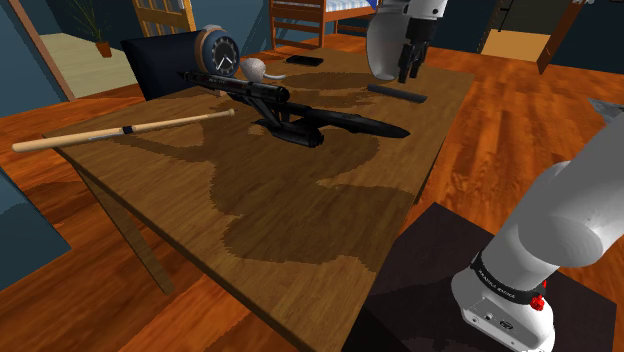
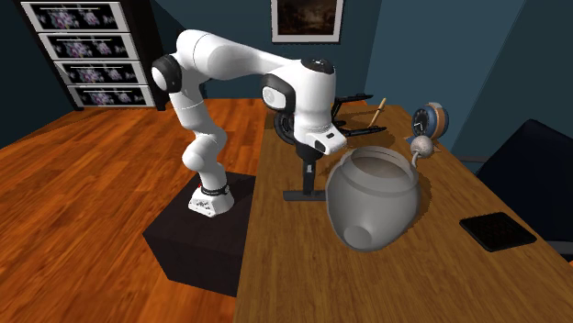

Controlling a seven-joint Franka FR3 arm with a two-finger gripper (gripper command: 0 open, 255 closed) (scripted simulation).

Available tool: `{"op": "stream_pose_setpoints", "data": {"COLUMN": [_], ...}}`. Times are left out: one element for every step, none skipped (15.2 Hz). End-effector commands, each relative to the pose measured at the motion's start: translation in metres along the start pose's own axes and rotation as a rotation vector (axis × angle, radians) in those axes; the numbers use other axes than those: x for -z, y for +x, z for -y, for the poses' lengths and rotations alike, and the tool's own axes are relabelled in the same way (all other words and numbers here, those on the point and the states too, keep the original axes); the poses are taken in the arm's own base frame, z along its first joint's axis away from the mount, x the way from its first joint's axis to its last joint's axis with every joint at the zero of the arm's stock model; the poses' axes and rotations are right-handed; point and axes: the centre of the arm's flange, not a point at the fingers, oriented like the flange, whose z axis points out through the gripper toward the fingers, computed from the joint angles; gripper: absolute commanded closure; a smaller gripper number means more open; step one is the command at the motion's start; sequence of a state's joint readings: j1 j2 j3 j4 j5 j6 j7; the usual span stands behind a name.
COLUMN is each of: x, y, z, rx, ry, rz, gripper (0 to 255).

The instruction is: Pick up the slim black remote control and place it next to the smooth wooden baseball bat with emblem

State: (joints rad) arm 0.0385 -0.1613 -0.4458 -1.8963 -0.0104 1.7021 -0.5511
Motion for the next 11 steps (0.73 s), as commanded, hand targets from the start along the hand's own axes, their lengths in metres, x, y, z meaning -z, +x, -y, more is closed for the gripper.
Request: {"op": "stream_pose_setpoints", "data": {"x": [-0.006, -0.011, -0.016, -0.022, -0.027, -0.032, -0.041, -0.041, -0.041, -0.041, -0.041], "y": [0.006, 0.006, 0.006, 0.006, 0.006, 0.006, 0.006, 0.006, 0.006, 0.006, 0.006], "z": [-0.008, -0.008, -0.008, -0.008, -0.008, -0.008, -0.008, -0.008, -0.008, -0.008, -0.008], "rx": [0.016, 0.016, 0.016, 0.016, 0.016, 0.016, 0.016, 0.016, 0.016, 0.016, 0.016], "ry": [0.005, 0.005, 0.005, 0.005, 0.005, 0.005, 0.005, 0.005, 0.005, 0.005, 0.005], "rz": [0.002, 0.002, 0.002, 0.002, 0.002, 0.002, 0.002, 0.002, 0.002, 0.002, 0.002], "gripper": [0, 0, 0, 0, 0, 0, 0, 0, 0, 0, 0]}}
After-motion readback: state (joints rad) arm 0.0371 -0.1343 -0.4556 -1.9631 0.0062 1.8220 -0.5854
